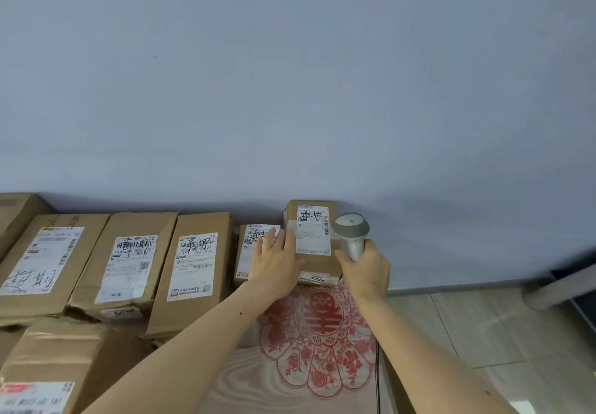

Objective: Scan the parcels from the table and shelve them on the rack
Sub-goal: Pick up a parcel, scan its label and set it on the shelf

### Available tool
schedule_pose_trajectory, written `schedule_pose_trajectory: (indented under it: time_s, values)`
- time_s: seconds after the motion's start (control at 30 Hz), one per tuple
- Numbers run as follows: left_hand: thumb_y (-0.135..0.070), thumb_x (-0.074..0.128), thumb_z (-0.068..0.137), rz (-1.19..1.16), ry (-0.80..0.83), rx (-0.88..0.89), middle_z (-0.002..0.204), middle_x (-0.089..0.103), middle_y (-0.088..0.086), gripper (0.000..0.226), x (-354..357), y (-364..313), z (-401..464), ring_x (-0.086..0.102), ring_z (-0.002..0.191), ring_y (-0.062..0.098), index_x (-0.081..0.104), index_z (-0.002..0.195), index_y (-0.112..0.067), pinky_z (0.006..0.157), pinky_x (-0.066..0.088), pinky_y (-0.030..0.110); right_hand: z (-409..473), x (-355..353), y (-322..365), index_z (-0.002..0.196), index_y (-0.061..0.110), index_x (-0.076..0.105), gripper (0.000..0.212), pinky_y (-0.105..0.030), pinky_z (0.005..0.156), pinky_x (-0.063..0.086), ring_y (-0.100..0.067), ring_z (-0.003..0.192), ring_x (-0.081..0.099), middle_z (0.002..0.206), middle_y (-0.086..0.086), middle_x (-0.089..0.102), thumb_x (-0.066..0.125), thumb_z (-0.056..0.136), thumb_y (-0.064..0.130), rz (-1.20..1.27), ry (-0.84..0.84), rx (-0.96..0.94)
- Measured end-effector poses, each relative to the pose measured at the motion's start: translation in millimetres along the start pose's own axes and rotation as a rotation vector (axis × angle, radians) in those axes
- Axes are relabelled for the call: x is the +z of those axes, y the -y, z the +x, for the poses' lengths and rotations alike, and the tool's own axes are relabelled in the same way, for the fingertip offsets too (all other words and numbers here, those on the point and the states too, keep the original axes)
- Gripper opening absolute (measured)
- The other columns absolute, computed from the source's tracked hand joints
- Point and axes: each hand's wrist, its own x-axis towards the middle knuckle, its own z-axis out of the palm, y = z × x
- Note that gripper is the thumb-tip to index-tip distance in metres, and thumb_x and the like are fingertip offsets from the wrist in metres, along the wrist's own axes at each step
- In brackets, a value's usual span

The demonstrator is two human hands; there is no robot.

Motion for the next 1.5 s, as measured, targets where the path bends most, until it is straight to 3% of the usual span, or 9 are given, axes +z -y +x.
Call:
schedule_pose_trajectory:
  time_s: [0.27, 0.43, 0.73, 0.93, 1.07, 1.17, 1.27, 1.37, 1.5]
  values:
    - [-0.043, 0.033, 0.106, 0.016, 0.011, -0.042, 0.167, 0.014, 0.012, 0.071, 21.7, -4.5, 20.9, -0.003, 0.155, 0.032, -0.001, 0.159, -0.008, 0.125, -0.001, 0.048, 16.5, 29.0, -21.8, 0.088, 0.018, 0.057, 0.024, -0.026, 0.060, 0.040, -0.014, 0.066, 0.057, 0.071, 0.008, 0.057, 0.074, 0.088, 0.034, 0.045, -0.002, 0.027]
    - [-0.041, 0.033, 0.106, -0.039, 0.015, -0.043, 0.166, 0.017, 0.011, 0.071, 24.1, -3.4, 21.0, -0.003, 0.155, 0.032, -0.002, 0.159, -0.010, 0.125, -0.001, 0.048, 17.8, 37.1, -24.1, 0.090, 0.017, 0.061, 0.024, -0.029, 0.063, 0.047, -0.016, 0.068, 0.060, 0.074, 0.005, 0.062, 0.071, 0.089, 0.040, 0.039, 0.006, 0.045]
    - [-0.040, 0.034, 0.106, -0.118, 0.014, 0.000, 0.167, 0.016, 0.009, 0.069, 10.3, -10.0, -9.0, -0.003, 0.154, 0.034, 0.000, 0.160, -0.013, 0.124, 0.003, 0.048, -11.2, 16.0, -23.6, 0.089, 0.017, 0.061, 0.024, -0.028, 0.060, 0.044, -0.019, 0.068, 0.061, 0.071, 0.006, 0.061, 0.071, 0.089, 0.039, 0.052, -0.032, 0.012]
    - [-0.040, 0.037, 0.106, -0.172, -0.014, 0.037, 0.166, 0.018, 0.007, 0.068, -2.3, -23.6, -64.9, -0.001, 0.154, 0.034, 0.006, 0.160, -0.013, 0.125, 0.006, 0.048, -64.7, -17.7, -25.1, 0.085, 0.015, 0.060, 0.025, -0.020, 0.050, 0.034, -0.018, 0.064, 0.057, 0.068, 0.006, 0.057, 0.073, 0.089, 0.035, 0.055, -0.074, -0.020]
    - [-0.041, 0.038, 0.106, -0.210, -0.031, 0.014, 0.166, 0.020, 0.006, 0.068, -5.8, -28.2, -119.2, 0.003, 0.154, 0.032, 0.007, 0.160, -0.013, 0.124, 0.007, 0.045, -113.6, -40.0, -23.1, 0.082, 0.016, 0.057, 0.026, -0.019, 0.049, 0.032, -0.007, 0.058, 0.051, 0.064, 0.008, 0.054, 0.073, 0.088, 0.036, 0.041, -0.088, -0.019]
    - [-0.041, 0.039, 0.106, -0.258, -0.005, -0.026, 0.167, 0.018, 0.006, 0.069, -4.0, -25.6, -166.2, 0.002, 0.154, 0.030, 0.006, 0.160, -0.016, 0.124, 0.007, 0.045, -155.5, -49.2, -25.9, 0.083, 0.018, 0.058, 0.025, -0.022, 0.051, 0.036, -0.016, 0.062, 0.057, 0.066, 0.007, 0.058, 0.074, 0.087, 0.037, 0.018, -0.078, -0.031]
    - [-0.039, 0.042, 0.105, -0.278, -0.005, -0.040, 0.166, 0.019, 0.006, 0.070, 0.5, -21.8, -212.1, 0.004, 0.154, 0.030, 0.007, 0.160, -0.015, 0.123, 0.010, 0.044, -200.4, -49.5, -35.4, 0.088, 0.017, 0.062, 0.027, -0.030, 0.058, 0.049, -0.025, 0.072, 0.064, 0.078, 0.000, 0.066, 0.074, 0.085, 0.040, -0.002, -0.071, -0.026]
    - [-0.038, 0.042, 0.104, -0.306, 0.000, -0.043, 0.165, 0.021, 0.005, 0.070, 11.9, -17.2, -256.2, 0.006, 0.153, 0.030, 0.007, 0.160, -0.014, 0.122, 0.013, 0.045, -246.6, -49.9, -43.1, 0.094, 0.014, 0.062, 0.029, -0.033, 0.062, 0.052, -0.026, 0.074, 0.064, 0.082, -0.002, 0.068, 0.074, 0.086, 0.039, -0.009, -0.073, -0.021]
    - [-0.038, 0.041, 0.105, -0.311, 0.026, -0.053, 0.165, 0.020, 0.004, 0.068, 29.8, -9.2, -306.0, 0.007, 0.153, 0.030, 0.009, 0.160, -0.014, 0.121, 0.015, 0.047, -298.7, -50.7, -57.1, 0.085, 0.015, 0.064, 0.025, -0.033, 0.060, 0.051, -0.021, 0.069, 0.059, 0.074, 0.005, 0.061, 0.075, 0.085, 0.037, -0.007, -0.050, -0.009]
